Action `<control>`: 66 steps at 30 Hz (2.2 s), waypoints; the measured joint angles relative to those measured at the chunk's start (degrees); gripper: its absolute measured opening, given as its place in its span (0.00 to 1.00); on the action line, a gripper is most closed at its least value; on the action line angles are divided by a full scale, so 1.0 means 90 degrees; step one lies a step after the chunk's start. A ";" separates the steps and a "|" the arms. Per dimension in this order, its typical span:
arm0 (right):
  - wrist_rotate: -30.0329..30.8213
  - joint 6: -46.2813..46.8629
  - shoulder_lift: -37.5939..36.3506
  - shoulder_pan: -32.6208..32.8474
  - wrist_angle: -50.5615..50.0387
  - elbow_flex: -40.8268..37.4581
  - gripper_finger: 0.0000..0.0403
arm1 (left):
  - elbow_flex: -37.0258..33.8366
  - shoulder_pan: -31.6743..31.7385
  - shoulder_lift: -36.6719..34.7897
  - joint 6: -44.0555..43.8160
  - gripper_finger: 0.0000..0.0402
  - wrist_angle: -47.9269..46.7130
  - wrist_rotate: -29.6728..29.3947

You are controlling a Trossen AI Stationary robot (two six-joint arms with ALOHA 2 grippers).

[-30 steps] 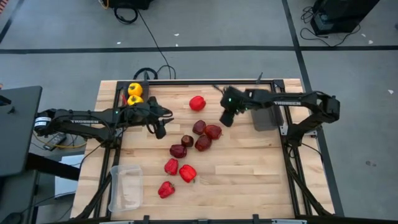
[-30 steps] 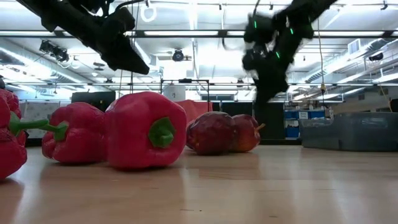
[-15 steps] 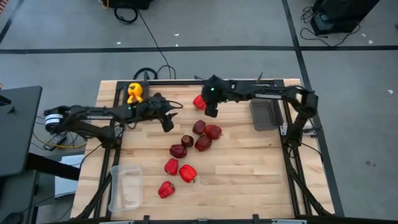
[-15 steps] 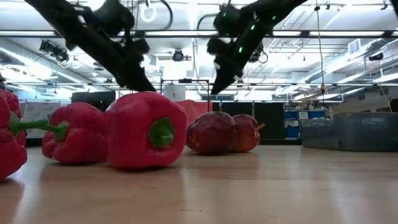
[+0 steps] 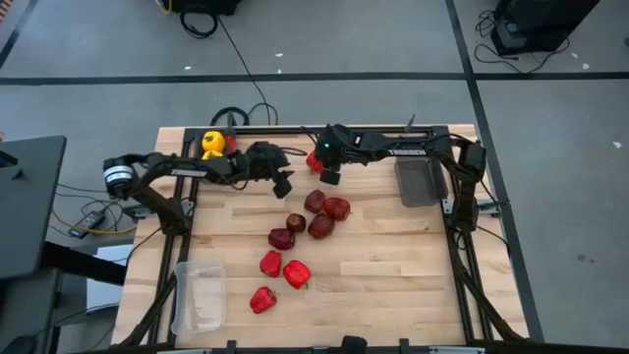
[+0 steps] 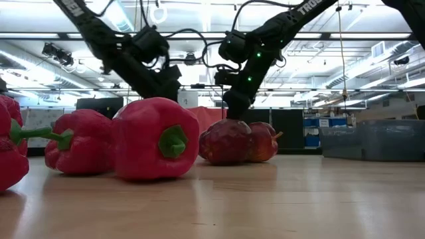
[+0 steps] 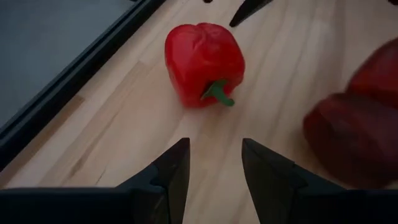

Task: Sort produce into baskets
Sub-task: Put the red bell pepper into the right black transparent bin

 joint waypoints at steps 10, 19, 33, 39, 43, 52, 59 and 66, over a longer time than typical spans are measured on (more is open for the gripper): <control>-0.0351 0.0094 0.0047 -0.0173 -0.0162 0.0000 0.37 | 0.0699 0.0359 0.1160 0.0429 0.38 0.0011 0.0311; -0.1737 -0.0010 0.0036 0.0174 -0.0956 -0.0002 0.37 | 0.0983 0.0336 0.1661 0.0772 0.38 0.0203 0.0755; 0.1002 -0.0040 -0.0057 0.0711 -0.0855 0.0000 0.37 | 0.0991 0.0322 0.1840 0.0529 0.38 0.1648 0.0875; 0.0673 0.0185 -0.0108 0.0625 -0.0464 0.0000 0.37 | 0.1193 0.0088 0.2011 0.0364 0.38 0.1533 0.1506; 0.0466 0.0718 -0.0108 0.0467 0.0293 0.0000 0.37 | 0.1264 -0.0073 0.2014 0.0339 0.38 0.1238 0.1434; -0.0785 0.1141 0.0216 -0.0346 0.1019 -0.0001 0.35 | 0.1270 0.0017 0.1604 0.0303 0.38 -0.0170 0.1056; -0.1564 0.1215 0.0107 -0.0624 -0.0194 0.0021 0.30 | 0.1268 0.0316 0.1599 0.0285 0.38 -0.0276 0.0822; -0.1534 0.0870 -0.0407 -0.0506 -0.1520 -0.0012 0.27 | 0.1263 0.0334 0.1602 0.0262 0.38 -0.0032 0.0827</control>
